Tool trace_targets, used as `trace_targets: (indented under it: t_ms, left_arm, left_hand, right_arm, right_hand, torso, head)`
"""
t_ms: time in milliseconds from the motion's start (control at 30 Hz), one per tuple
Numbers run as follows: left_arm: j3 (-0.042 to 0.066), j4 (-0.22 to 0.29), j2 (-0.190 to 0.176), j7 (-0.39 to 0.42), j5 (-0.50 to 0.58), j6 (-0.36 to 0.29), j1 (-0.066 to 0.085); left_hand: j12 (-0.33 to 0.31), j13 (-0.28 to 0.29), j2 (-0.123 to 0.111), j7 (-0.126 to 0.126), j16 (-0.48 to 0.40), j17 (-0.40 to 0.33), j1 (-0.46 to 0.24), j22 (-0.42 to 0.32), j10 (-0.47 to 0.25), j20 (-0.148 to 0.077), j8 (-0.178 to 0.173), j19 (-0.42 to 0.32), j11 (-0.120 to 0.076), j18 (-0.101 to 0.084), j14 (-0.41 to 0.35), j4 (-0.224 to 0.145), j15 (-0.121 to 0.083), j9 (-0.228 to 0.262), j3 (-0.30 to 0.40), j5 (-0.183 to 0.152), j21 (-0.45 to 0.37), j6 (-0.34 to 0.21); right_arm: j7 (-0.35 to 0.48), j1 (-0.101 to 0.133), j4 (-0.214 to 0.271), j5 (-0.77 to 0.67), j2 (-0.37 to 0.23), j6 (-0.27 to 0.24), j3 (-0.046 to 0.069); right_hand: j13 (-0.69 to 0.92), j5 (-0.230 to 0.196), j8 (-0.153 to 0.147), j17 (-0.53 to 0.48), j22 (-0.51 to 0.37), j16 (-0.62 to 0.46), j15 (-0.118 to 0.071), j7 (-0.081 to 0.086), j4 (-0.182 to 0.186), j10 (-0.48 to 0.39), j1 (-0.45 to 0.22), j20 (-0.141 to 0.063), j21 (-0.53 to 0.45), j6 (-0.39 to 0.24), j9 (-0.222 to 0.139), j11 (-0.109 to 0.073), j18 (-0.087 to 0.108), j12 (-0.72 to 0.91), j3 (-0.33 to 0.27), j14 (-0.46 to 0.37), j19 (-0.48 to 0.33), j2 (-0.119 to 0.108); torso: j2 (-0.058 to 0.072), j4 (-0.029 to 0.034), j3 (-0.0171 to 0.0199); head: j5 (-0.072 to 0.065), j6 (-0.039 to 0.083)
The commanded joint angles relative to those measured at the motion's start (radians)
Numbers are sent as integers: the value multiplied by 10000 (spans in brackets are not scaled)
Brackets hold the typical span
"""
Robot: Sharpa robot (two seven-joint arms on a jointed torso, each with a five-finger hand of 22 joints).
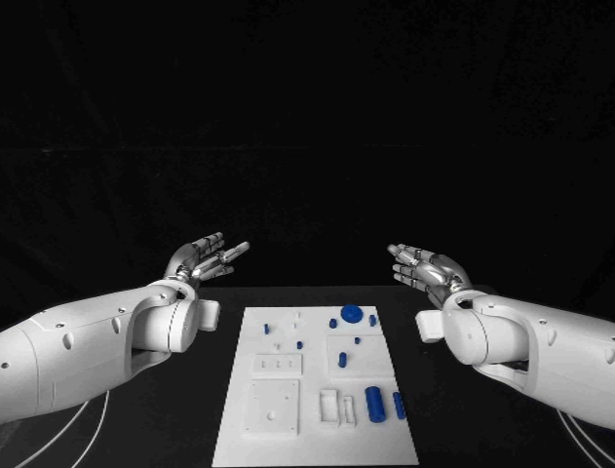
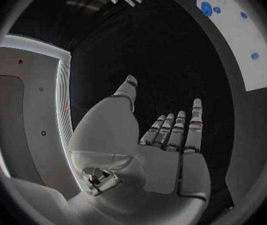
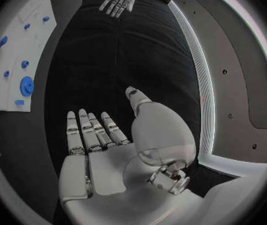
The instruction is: Assemble the parts on the task board
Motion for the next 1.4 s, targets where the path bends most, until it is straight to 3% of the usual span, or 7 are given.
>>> trace_targets:
  t_ms: [33, 567, 833, 1033, 1067, 1200, 1400]
  left_arm:
    - [-67, -166, 63, -704, -266, 1037, 123]
    - [-68, -236, 80, -781, -214, 1339, 140]
    - [-68, -186, -1, -666, -246, 1696, 142]
    - [-66, 189, -199, -634, -605, 2217, 176]
    - [-66, 293, -240, -647, -676, 2300, 190]
    - [-57, 756, -423, -687, -891, 2593, 234]
    - [-30, 1534, -769, -714, -1166, 2906, 304]
  left_hand:
    - [63, 19, -25, 49, 66, 27, 446, 32, 154, 62, 64, 261, 36, 204, 183, 98, 37, 18, 19, 77, 56, 171]
    - [65, 21, 96, 95, 80, 41, 399, 44, 199, 58, 66, 378, 87, 223, 459, -51, 56, 20, -14, 70, 100, 200]
    - [145, 111, 782, 561, 417, 199, 495, 214, 2121, -374, 157, 1685, 462, 169, 3831, -897, 355, 94, -304, 157, 698, 1639]
    - [269, 226, 1217, 664, 586, 286, 1212, 361, 4876, -1198, 249, 2879, 410, -394, 5957, -2153, 18, 193, -720, 706, 1512, 3569]
    - [289, 246, 1262, 641, 600, 293, 1268, 406, 5374, -1292, 261, 3061, 368, -402, 6169, -2259, -56, 209, -757, 703, 1657, 3923]
    - [317, 265, 1450, 621, 420, 296, 1349, 447, 6120, -1469, 275, 3153, 307, -520, 6524, -2588, -167, 234, -910, 716, 1936, 4563]
    - [320, 265, 1581, 577, 413, 292, 1407, 600, 6167, -1625, 282, 3204, 252, -551, 6870, -2882, -291, 240, -1026, 716, 2442, 4651]
  right_arm:
    - [-1327, 162, -335, -252, 3, 2153, -58]
    - [-2026, 398, -1448, -1075, 210, 2879, -163]
    - [-1701, 398, -2049, -3640, 550, 2597, -157]
    - [-1434, 398, -2550, -7248, 930, 2292, -97]
    - [-1432, 398, -2613, -7744, 984, 2276, -84]
    - [-1645, 399, -2824, -9380, 1185, 2487, -6]
    - [-2067, 400, -3011, -11615, 1550, 2541, 63]
  right_hand:
    - [20, 119, 66, 19, 18, 55, 38, 481, -18, 144, 315, 52, 61, 159, 20, 40, 189, 53, 84, 164, 131, 14]
    - [63, -564, 103, 52, 48, 89, -4, 396, -1117, 1059, 1222, -66, 94, 936, 56, -17, 146, 96, 499, 893, 607, 69]
    - [179, -620, 204, 171, 184, 201, -252, 180, -1828, 3848, 1617, -457, 280, 3433, 165, -299, 143, 201, 862, 4005, 2898, -229]
    - [277, 296, 378, 602, 478, 743, -1512, -111, -2052, 7534, 1380, -1603, 1369, 6070, 319, -1212, 284, 304, 1804, 7759, 6815, -634]
    - [253, 293, 246, 675, 332, 405, -1610, -139, -2101, 7666, 1176, -1942, 1299, 6240, 267, -1256, -66, 266, 2286, 8104, 7140, -862]
    - [261, 228, 296, 1163, 641, 1042, -2060, -165, -2045, 7539, 1095, -2364, 2070, 6193, 281, -1339, 257, 280, 2016, 9759, 8662, -959]
    - [256, -90, 302, 3773, 1473, 5855, -2406, -268, -2076, 7351, 1148, -2944, 3584, 6272, 285, -1421, 467, 281, 1683, 9865, 10691, -980]
  torso:
    - [1, 0, 1]
    - [22, 14, -9]
    - [23, 15, -29]
    - [93, 157, -67]
    - [122, 197, -80]
    - [264, 358, -118]
    - [520, 586, -112]
  head:
    - [0, 0]
    - [129, -172]
    - [133, -208]
    - [60, -297]
    - [68, -331]
    - [0, -347]
    - [-113, -338]
